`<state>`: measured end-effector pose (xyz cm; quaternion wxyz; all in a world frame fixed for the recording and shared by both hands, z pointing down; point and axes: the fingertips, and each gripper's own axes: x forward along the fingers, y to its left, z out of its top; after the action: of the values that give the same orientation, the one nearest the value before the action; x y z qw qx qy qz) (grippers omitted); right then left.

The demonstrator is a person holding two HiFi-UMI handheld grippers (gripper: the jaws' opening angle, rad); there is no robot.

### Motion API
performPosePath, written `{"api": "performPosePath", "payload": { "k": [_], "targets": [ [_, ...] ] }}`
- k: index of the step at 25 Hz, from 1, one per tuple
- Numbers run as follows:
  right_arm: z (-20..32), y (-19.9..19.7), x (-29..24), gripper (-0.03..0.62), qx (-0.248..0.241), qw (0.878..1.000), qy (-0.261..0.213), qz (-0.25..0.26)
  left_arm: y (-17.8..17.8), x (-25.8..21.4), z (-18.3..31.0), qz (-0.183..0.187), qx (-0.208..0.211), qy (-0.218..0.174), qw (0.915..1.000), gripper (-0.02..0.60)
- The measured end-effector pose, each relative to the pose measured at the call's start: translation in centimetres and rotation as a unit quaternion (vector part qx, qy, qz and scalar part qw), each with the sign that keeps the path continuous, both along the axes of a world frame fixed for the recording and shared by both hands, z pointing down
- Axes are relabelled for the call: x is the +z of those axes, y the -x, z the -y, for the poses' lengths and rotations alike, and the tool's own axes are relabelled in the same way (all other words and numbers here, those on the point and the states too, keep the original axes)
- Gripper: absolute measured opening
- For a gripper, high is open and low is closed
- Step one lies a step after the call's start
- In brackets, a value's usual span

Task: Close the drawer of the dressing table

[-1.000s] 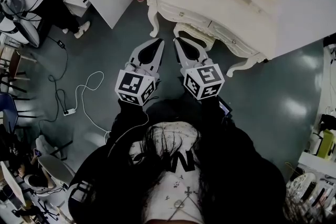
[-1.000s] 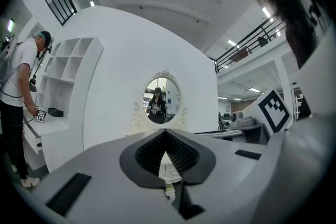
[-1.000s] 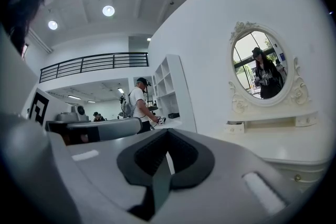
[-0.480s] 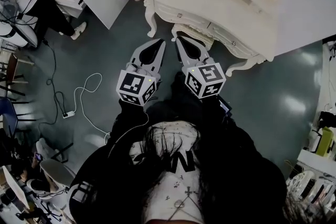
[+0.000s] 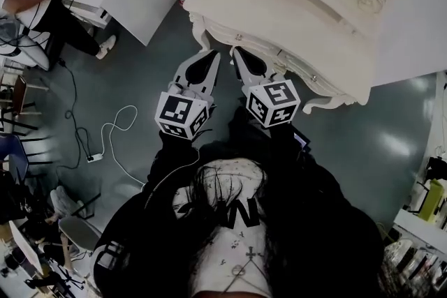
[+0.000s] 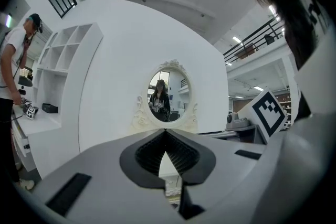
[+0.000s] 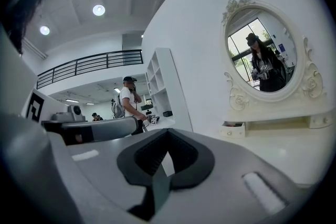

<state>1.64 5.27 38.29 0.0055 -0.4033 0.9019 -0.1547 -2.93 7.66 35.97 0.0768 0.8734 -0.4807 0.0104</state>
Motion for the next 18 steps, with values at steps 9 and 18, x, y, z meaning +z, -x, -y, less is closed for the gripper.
{"api": "performPosePath", "payload": {
  "k": [9,18],
  "targets": [
    [8.2,-2.1,0.2,0.009,-0.007,1.0,0.013,0.019,-2.1,-0.1,7.6,0.007,-0.009,0.007,0.9999,0.0],
    [12.7,-3.6,0.5,0.008,-0.015,0.999,0.018,0.029,-4.2,0.0,12.3,0.013,-0.006,0.009,0.9999,0.0]
  ]
}}
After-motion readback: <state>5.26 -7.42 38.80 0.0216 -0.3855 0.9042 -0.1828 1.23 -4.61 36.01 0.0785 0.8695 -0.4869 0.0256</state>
